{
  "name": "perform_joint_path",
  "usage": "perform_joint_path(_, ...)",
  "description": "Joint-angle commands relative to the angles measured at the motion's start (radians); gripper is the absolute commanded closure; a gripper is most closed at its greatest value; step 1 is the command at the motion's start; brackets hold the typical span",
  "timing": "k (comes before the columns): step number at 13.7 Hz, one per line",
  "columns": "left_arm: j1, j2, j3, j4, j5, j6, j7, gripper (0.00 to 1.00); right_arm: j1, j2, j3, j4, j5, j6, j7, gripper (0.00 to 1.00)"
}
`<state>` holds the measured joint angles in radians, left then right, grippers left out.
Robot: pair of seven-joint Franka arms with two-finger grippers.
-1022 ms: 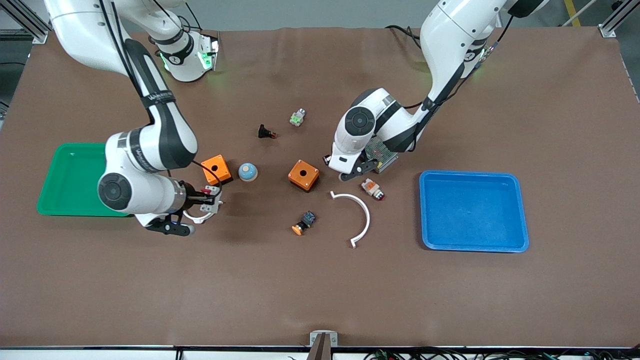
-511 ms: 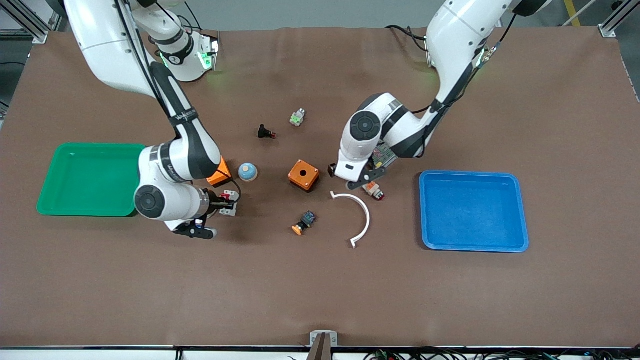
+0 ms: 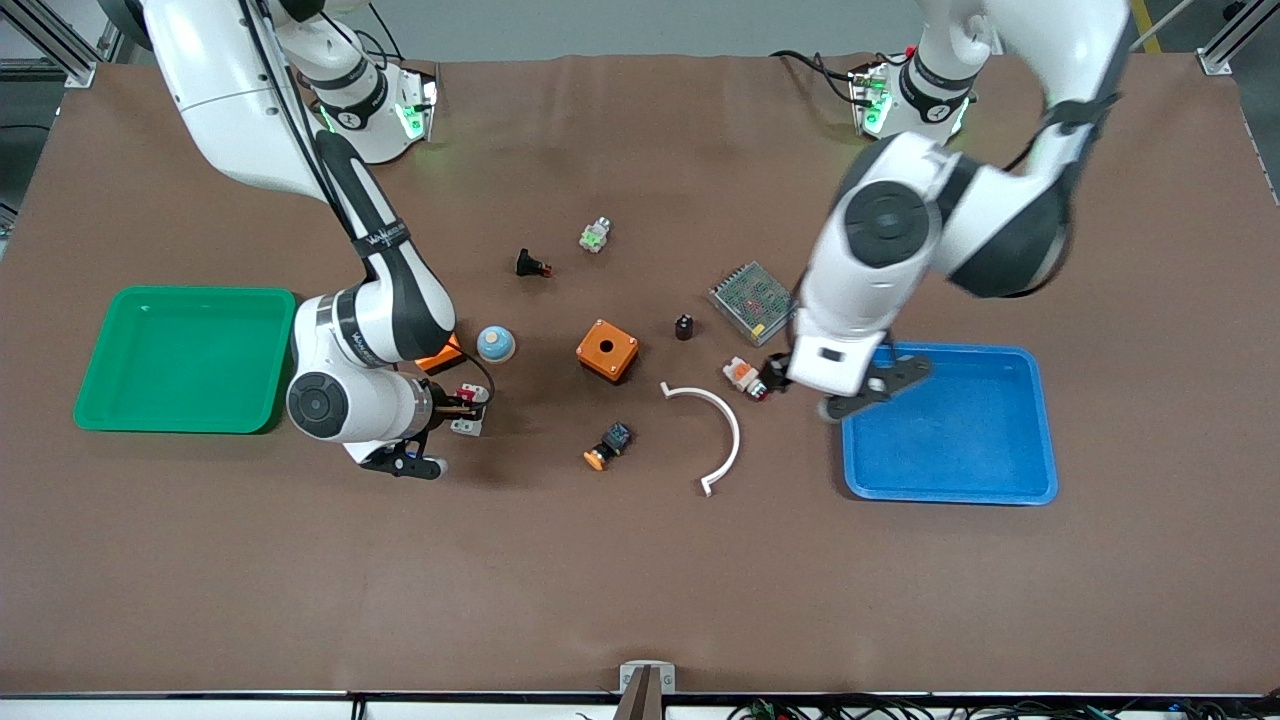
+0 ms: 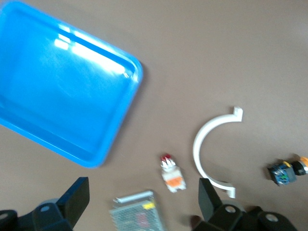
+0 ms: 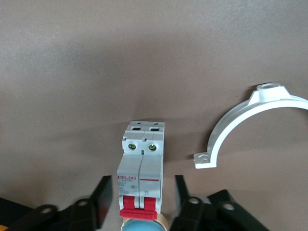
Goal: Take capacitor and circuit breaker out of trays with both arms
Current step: 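Release the breaker and capacitor on the table and withdraw both grippers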
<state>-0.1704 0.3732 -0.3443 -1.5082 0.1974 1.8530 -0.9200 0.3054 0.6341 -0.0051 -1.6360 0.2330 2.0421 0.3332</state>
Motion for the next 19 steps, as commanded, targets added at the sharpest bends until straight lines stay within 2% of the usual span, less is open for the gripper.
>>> perform_joint_path(1,0.084,-0.094,-0.005,-0.003,0.01,-0.064,0.194,0.0,-0.005,-0.089,-0.015,0.007,0.011,-0.13,0.003,0.0)
perform_joint_path(4,0.167,-0.184,-0.007,-0.003,-0.004,-0.124,0.35,0.0,-0.037,-0.262,-0.038,-0.051,-0.014,-0.275,-0.012,0.0)
perform_joint_path(7,0.291,-0.24,-0.041,-0.001,-0.082,-0.164,0.545,0.0,-0.098,-0.466,-0.038,-0.177,-0.09,-0.325,-0.072,0.0)
perform_joint_path(9,0.328,-0.281,-0.038,-0.004,-0.093,-0.216,0.639,0.0,-0.165,-0.556,-0.038,-0.218,-0.098,-0.365,-0.153,0.0)
perform_joint_path(12,0.298,-0.355,0.026,-0.039,-0.099,-0.256,0.716,0.0,-0.248,-0.648,-0.038,-0.216,-0.165,-0.434,-0.248,0.0)
perform_joint_path(15,0.209,-0.424,0.16,-0.102,-0.114,-0.258,0.818,0.0,-0.313,-0.698,-0.038,-0.176,-0.181,-0.474,-0.313,0.0)
perform_joint_path(19,0.212,-0.442,0.172,-0.109,-0.131,-0.273,0.826,0.0,-0.35,-0.692,-0.038,-0.043,-0.181,-0.514,-0.312,0.0)
